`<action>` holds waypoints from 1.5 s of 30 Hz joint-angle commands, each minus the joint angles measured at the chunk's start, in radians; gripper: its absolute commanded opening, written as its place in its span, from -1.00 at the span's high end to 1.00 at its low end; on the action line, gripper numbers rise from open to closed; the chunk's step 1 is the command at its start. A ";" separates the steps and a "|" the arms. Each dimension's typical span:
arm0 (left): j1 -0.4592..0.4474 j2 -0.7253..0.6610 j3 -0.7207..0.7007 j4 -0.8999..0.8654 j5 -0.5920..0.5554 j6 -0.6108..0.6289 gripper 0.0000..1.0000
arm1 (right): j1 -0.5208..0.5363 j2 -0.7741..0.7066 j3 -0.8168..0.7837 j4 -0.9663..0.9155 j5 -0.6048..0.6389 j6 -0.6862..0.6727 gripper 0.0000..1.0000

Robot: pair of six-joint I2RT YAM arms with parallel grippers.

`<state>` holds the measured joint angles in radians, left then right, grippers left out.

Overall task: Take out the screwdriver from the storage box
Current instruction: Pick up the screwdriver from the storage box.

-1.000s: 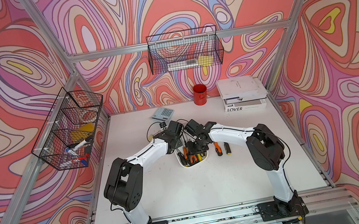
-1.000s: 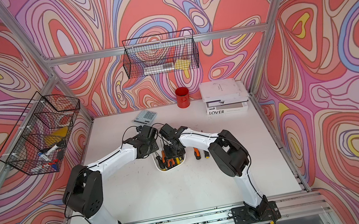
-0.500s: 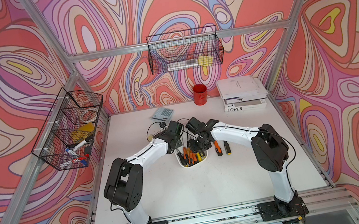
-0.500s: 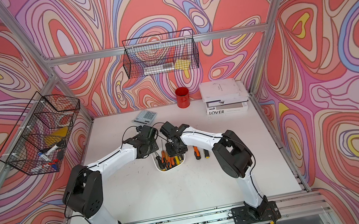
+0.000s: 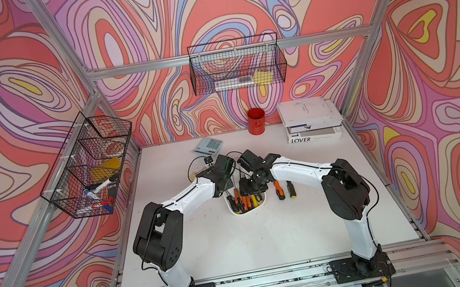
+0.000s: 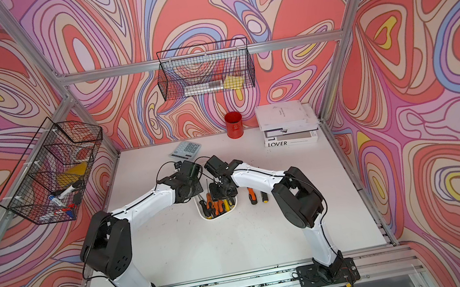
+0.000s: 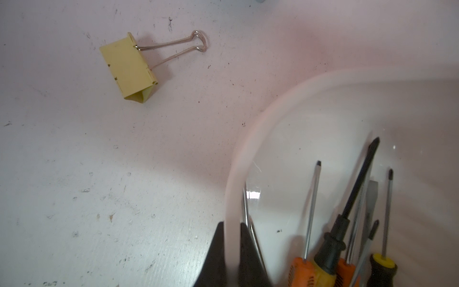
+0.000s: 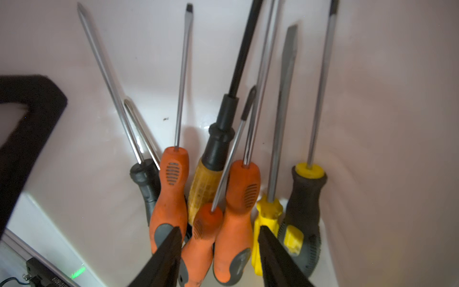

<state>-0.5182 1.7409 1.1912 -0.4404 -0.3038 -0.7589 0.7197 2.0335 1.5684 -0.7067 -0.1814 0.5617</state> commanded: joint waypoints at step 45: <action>0.000 -0.006 -0.004 -0.025 -0.046 0.013 1.00 | 0.043 0.063 0.008 -0.129 0.113 0.051 1.00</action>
<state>-0.5137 1.7412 1.1881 -0.4679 -0.3027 -0.7605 0.7563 2.0811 1.6115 -0.7448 -0.1387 0.6472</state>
